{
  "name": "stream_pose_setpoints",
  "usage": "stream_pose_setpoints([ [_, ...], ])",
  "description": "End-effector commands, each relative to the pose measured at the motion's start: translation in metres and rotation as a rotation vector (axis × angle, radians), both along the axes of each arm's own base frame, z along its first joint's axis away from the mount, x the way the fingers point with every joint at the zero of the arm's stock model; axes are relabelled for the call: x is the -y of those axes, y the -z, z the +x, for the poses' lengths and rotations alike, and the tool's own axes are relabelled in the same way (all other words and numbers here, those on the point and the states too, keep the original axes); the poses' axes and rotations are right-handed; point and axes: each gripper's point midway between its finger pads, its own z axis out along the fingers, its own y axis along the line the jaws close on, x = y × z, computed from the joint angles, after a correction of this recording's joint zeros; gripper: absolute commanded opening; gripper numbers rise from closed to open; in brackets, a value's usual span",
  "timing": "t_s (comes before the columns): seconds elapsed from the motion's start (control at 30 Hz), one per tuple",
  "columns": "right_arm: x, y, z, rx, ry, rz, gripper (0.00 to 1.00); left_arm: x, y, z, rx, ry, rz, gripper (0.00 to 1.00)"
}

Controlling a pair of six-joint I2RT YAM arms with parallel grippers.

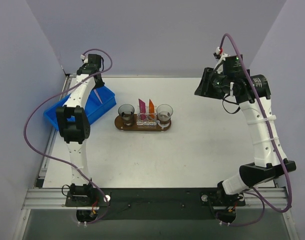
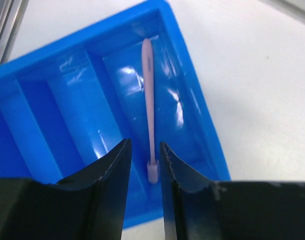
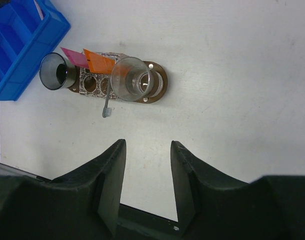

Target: Prepare toiletry sets of a toothbrush and toothpaste on the tray

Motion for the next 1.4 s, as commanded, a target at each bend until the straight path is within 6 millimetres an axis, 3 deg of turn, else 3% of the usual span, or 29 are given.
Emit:
stream_pose_setpoints([
  [0.0, 0.016, -0.007, 0.000, 0.035, 0.039, -0.009, 0.36, -0.003, 0.001, 0.035, 0.054, -0.002, -0.001, 0.38],
  [0.1, 0.023, -0.007, 0.004, 0.036, 0.053, -0.010, 0.35, -0.003, 0.020, 0.045, 0.042, 0.007, -0.030, 0.38],
  [0.3, 0.031, -0.004, 0.012, 0.022, 0.106, 0.017, 0.34, -0.020, 0.047, 0.050, 0.031, -0.038, -0.068, 0.36],
  [0.57, 0.034, -0.001, 0.020, 0.008, 0.107, 0.038, 0.34, -0.019, 0.083, 0.055, -0.007, -0.005, -0.135, 0.31],
  [0.67, 0.033, 0.002, 0.022, -0.006, 0.108, 0.052, 0.33, -0.015, 0.092, 0.058, -0.011, 0.009, -0.155, 0.31],
  [0.7, 0.034, 0.003, 0.023, -0.010, 0.112, 0.055, 0.33, -0.032, 0.091, 0.059, -0.006, -0.013, -0.159, 0.31],
  [0.87, 0.029, 0.005, 0.026, -0.021, 0.102, 0.074, 0.33, -0.031, 0.102, 0.061, -0.022, 0.032, -0.160, 0.31],
  [1.37, 0.030, 0.006, 0.030, -0.025, 0.108, 0.083, 0.33, -0.039, 0.125, 0.044, -0.117, 0.028, -0.113, 0.35],
])
